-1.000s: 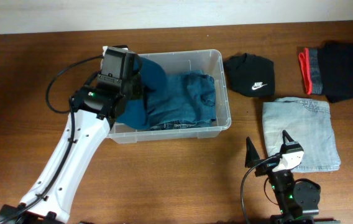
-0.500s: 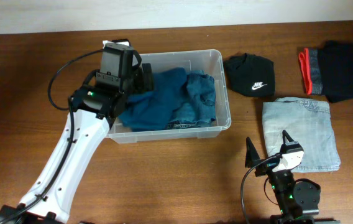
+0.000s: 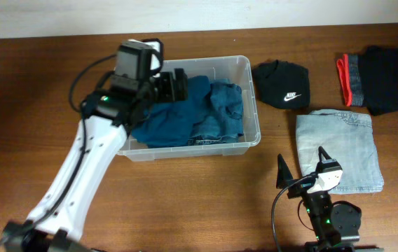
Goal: Pack container
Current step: 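Lower the teal sweater into the bin on top of the jeans and release, then press the teal sweater down inside the bin with the left gripper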
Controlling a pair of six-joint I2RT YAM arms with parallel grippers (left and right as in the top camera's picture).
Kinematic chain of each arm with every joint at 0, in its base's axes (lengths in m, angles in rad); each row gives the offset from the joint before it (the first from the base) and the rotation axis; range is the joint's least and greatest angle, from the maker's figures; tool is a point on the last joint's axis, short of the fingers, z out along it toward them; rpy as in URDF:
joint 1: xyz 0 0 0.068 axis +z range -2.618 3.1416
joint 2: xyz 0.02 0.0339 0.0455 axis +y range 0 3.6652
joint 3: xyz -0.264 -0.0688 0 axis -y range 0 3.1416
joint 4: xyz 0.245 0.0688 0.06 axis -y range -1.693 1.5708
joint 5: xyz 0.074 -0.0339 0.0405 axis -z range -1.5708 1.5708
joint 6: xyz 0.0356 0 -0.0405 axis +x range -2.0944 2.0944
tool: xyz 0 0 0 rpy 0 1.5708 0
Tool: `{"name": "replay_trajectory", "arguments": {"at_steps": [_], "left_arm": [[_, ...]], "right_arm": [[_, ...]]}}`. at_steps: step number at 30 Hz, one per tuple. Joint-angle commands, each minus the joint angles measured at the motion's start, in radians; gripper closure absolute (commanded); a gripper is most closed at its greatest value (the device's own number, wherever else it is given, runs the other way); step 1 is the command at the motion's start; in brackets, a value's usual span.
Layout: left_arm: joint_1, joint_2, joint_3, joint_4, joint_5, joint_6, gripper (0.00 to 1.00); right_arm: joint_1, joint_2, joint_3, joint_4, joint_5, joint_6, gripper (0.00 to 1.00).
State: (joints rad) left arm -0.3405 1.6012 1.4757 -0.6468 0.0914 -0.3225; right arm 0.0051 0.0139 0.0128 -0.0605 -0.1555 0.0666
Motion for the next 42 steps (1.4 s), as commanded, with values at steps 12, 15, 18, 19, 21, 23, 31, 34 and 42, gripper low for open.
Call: {"name": "replay_trajectory", "arguments": {"at_steps": [12,15,18,19,21,23,31,34,42], "left_arm": [[-0.127,0.244,0.015,-0.037,0.088,0.002,0.91],[-0.131,0.297,0.015,-0.055,0.088,0.002,0.98],[-0.130,0.349,0.015,-0.069,0.084,0.002,0.99],[-0.130,0.368,0.015,-0.069,0.085,0.002,0.99],[-0.130,0.399,0.015,-0.069,0.085,0.002,0.99],[-0.130,0.410,0.016,-0.068,0.085,0.006,0.99],[-0.130,0.336,0.129,-0.072,0.180,0.086,0.99],[-0.130,0.290,0.184,-0.085,0.181,0.086,0.99],[-0.100,0.190,0.230,-0.107,-0.150,0.085,0.98]], "right_arm": [[-0.006,-0.008,-0.007,-0.004,0.009,-0.007,0.01],[-0.006,-0.008,-0.007,-0.004,0.010,-0.007,0.02],[-0.006,-0.008,-0.007,-0.003,0.010,-0.007,0.02],[-0.006,-0.008,-0.007,-0.004,0.010,-0.007,0.02],[-0.006,-0.008,-0.007,-0.003,0.010,-0.007,0.02],[-0.006,-0.008,-0.007,-0.004,0.009,-0.007,0.01],[-0.006,-0.008,-0.007,-0.004,0.009,-0.007,0.01],[-0.006,-0.008,-0.007,-0.003,0.009,-0.007,0.02],[-0.006,-0.008,-0.007,-0.004,0.009,-0.007,0.02]]}}
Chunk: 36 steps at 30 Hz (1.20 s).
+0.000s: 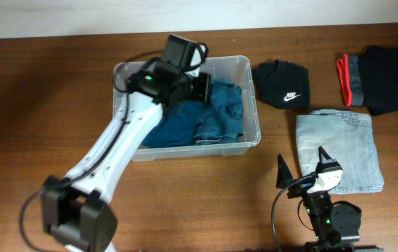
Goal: Pack container
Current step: 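Press the teal sweater down inside the bin with the left gripper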
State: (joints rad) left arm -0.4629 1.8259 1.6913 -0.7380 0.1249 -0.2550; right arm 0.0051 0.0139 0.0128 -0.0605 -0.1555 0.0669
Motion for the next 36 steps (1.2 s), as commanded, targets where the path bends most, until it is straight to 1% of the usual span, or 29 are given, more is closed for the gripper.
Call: {"name": "replay_trajectory", "arguments": {"at_steps": [1,6,10,14,19,25,30,32,36], "left_arm": [[0.030,-0.034,0.013,-0.031,-0.221,0.018,0.98],[0.073,0.028,0.008,-0.113,-0.227,0.018,0.99],[0.082,0.131,0.007,-0.132,-0.126,0.018,0.99],[0.079,0.237,0.007,-0.135,0.010,0.018,0.99],[0.080,0.324,0.007,-0.142,0.161,0.018,0.99],[0.085,0.309,0.028,-0.143,0.167,0.018,0.99],[0.097,0.232,0.058,-0.179,0.157,0.019,0.99],[0.098,0.187,0.058,-0.185,0.132,0.019,1.00],[0.095,0.086,0.058,-0.227,0.018,0.018,0.99]], "right_arm": [[-0.006,-0.008,-0.007,-0.004,0.010,-0.008,0.01],[-0.006,-0.008,-0.007,-0.004,0.009,-0.008,0.02],[-0.006,-0.008,-0.007,-0.004,0.010,-0.008,0.02],[-0.006,-0.008,-0.007,-0.004,0.009,-0.008,0.02],[-0.006,-0.008,-0.007,-0.003,0.010,-0.008,0.02],[-0.006,-0.008,-0.007,-0.004,0.010,-0.008,0.02],[-0.006,-0.008,-0.007,-0.004,0.009,-0.008,0.02],[-0.006,-0.008,-0.007,-0.004,0.009,-0.008,0.02],[-0.006,-0.008,-0.007,-0.003,0.009,-0.008,0.02]]}}
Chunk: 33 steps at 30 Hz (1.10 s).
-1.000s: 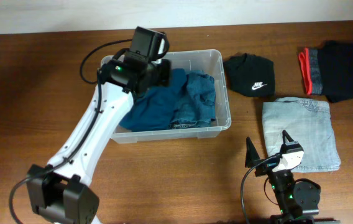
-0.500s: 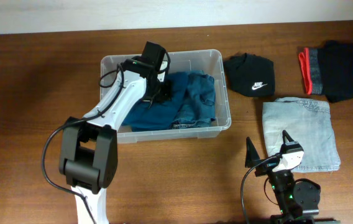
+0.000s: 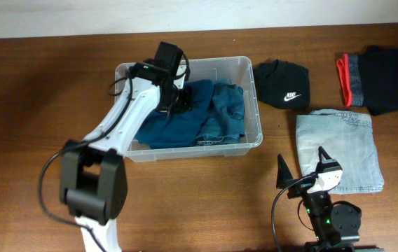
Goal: Pack container
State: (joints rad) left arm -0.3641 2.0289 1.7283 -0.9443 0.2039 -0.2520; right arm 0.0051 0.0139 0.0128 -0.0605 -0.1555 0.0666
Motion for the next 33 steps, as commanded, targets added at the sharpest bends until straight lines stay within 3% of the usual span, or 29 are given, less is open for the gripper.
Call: {"name": "replay_trajectory", "arguments": {"at_steps": [1,11,18,27,33], "left_arm": [[-0.004,-0.141,0.021,-0.041,-0.075,0.015,0.99],[-0.015,-0.196,0.007,-0.261,-0.067,0.041,0.99],[-0.020,-0.138,-0.067,-0.195,-0.063,0.041,1.00],[-0.033,-0.002,-0.113,-0.159,0.055,0.042,0.98],[-0.045,0.008,-0.103,-0.148,0.054,0.045,0.85]], "right_arm": [[-0.006,-0.008,-0.007,-0.004,0.010,-0.007,0.01],[-0.006,-0.008,-0.007,-0.003,0.009,-0.007,0.02],[-0.006,-0.008,-0.007,-0.003,0.009,-0.007,0.01],[-0.006,-0.008,-0.007,-0.003,0.009,-0.007,0.02],[-0.006,-0.008,-0.007,-0.004,0.010,-0.007,0.02]]}}
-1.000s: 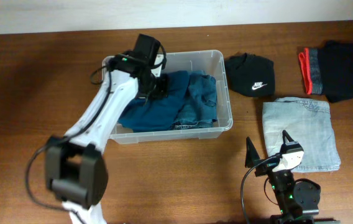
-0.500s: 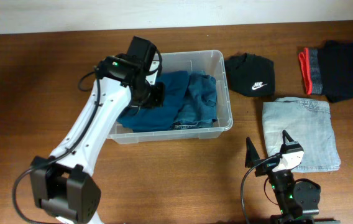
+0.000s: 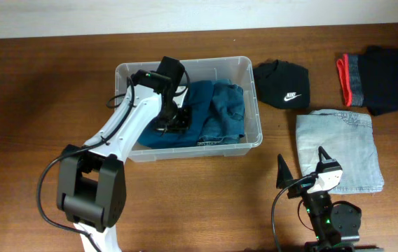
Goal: Pack container
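A clear plastic container (image 3: 252, 105) stands at the table's middle with dark blue denim clothing (image 3: 216, 112) bunched inside. My left gripper (image 3: 173, 120) is down in the container's left half, on the denim. Its wrist hides the fingers, so I cannot make out how they stand. My right gripper (image 3: 301, 164) is parked near the front edge, open with nothing between its fingers. It is beside the near left corner of the folded light-wash jeans (image 3: 342, 150).
A black Nike garment (image 3: 283, 85) lies just right of the container. A folded black garment with a red and grey band (image 3: 378, 78) lies at the back right. The white left arm (image 3: 118, 136) crosses the container's left wall.
My left gripper has moved from the container's back left a little toward the front and lower onto the denim. The right arm and the clothes outside have not moved.
My left gripper was above the container's back left, over the denim. Then it was further right over the middle. Then it was lower at the back left, and now it rests on the denim in the left half. The right arm stayed parked throughout.
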Controlling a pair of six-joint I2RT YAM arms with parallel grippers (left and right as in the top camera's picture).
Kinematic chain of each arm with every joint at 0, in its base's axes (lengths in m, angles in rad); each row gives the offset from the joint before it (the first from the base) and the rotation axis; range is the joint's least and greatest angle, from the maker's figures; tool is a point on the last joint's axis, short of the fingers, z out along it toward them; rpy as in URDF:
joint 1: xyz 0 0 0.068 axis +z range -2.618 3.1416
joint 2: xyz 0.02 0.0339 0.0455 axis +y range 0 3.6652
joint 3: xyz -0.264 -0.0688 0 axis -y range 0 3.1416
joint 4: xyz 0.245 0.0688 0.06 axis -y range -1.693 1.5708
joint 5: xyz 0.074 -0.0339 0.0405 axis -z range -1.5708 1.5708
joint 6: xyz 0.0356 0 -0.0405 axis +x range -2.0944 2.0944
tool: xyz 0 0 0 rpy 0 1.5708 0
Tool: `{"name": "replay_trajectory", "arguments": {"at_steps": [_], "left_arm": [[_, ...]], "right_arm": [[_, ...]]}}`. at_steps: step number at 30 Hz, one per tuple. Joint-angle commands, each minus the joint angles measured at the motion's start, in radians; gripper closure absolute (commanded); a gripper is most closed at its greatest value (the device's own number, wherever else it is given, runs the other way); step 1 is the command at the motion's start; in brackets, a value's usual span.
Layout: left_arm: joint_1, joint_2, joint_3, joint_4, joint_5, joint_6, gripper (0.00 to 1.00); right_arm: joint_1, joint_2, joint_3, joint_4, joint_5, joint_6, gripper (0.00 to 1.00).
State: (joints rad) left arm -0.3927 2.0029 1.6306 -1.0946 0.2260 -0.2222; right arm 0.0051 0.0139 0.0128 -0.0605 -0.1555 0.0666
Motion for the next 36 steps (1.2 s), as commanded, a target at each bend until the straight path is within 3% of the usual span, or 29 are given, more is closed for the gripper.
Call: {"name": "replay_trajectory", "arguments": {"at_steps": [1,3,8,13,17,25,36], "left_arm": [[-0.013,0.031,0.006,0.002,0.032,0.016,0.82],[-0.007,0.019,0.031,0.001,0.032,0.016,0.71],[0.016,-0.037,0.106,-0.001,0.030,0.016,0.30],[0.055,-0.104,0.185,-0.001,-0.034,0.046,0.08],[0.117,-0.176,0.252,-0.001,-0.140,0.045,0.01],[0.319,-0.314,0.288,-0.019,-0.227,-0.013,0.01],[0.617,-0.313,0.277,-0.110,-0.253,-0.072,0.01]], "right_arm": [[-0.006,-0.008,-0.007,-0.004,0.009,-0.007,0.02],[-0.006,-0.008,-0.007,-0.003,0.009,-0.007,0.02],[-0.006,-0.008,-0.007,-0.004,0.009,-0.007,0.02],[-0.006,-0.008,-0.007,-0.003,0.010,-0.007,0.02],[-0.006,-0.008,-0.007,-0.004,0.010,-0.007,0.02],[-0.006,-0.008,-0.007,-0.004,0.009,-0.007,0.02],[-0.006,-0.008,-0.007,-0.004,0.009,-0.007,0.01]]}}
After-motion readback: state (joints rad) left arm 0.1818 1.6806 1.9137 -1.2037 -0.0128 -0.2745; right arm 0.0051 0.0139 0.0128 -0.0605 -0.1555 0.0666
